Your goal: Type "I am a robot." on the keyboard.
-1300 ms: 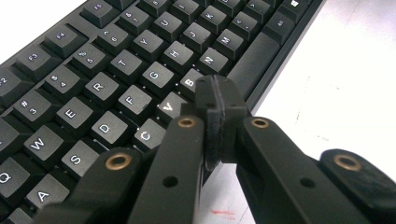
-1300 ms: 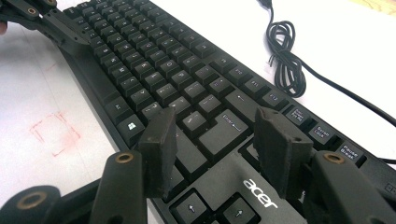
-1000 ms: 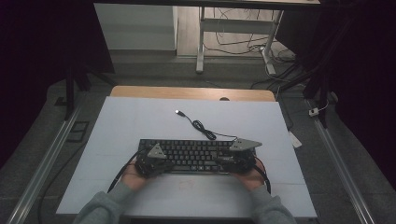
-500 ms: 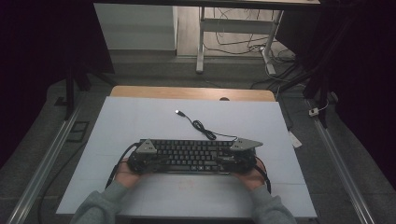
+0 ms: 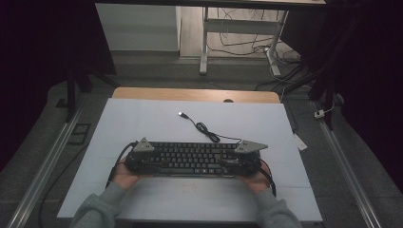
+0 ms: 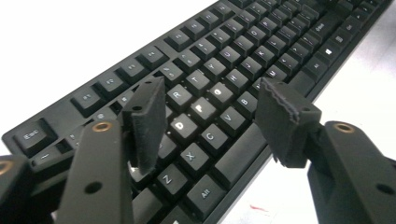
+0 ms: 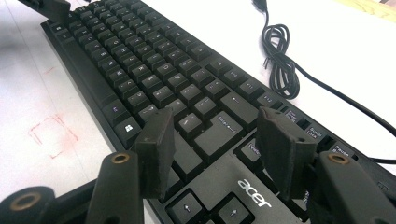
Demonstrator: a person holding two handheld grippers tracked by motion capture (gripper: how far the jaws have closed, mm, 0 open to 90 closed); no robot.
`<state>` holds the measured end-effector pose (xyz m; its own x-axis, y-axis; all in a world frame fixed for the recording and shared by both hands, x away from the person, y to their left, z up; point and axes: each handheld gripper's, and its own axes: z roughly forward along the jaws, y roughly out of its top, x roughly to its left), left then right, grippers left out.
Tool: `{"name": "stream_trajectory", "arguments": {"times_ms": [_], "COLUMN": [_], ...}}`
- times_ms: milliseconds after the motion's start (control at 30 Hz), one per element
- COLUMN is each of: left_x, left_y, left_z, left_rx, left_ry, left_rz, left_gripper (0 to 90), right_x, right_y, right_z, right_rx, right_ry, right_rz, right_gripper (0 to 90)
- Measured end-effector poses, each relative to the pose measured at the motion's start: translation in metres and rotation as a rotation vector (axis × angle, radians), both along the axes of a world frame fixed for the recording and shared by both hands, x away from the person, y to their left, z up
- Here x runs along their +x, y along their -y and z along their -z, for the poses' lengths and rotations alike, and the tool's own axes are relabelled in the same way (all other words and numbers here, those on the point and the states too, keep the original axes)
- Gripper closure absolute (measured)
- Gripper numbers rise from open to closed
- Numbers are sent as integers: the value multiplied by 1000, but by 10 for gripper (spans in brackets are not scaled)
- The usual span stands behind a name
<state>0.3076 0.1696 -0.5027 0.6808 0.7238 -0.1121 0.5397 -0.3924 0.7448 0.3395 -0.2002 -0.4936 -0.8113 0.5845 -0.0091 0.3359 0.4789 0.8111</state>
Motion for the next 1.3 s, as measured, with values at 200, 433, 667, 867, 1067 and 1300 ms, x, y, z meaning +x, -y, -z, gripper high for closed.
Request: {"name": "stream_trajectory", "arguments": {"times_ms": [200, 433, 667, 867, 1067, 1300], "left_x": [2, 3, 5, 8, 10, 11], "left_y": [-8, -14, -21, -32, -44, -50], "left_z": [-1, -5, -8, -10, -9, -7], "left_rx": [-22, -29, -27, -19, -15, -6], "left_ry": [-11, -13, -19, -29, -49, -60], "left_rz": [-23, -35, -47, -71, -111, -115], "left_gripper": [380, 358, 349, 341, 339, 418], "right_x": [0, 0, 0, 0, 1, 1], "right_y": [0, 1, 1, 1, 1, 0], "right_z": [0, 0, 0, 0, 0, 1], "right_rx": [6, 4, 5, 4, -1, -4], "right_ry": [-1, 1, -1, 0, -2, -4], "right_rz": [1, 3, 1, 2, 2, 1], "right_gripper": [477, 476, 475, 475, 474, 474]}}
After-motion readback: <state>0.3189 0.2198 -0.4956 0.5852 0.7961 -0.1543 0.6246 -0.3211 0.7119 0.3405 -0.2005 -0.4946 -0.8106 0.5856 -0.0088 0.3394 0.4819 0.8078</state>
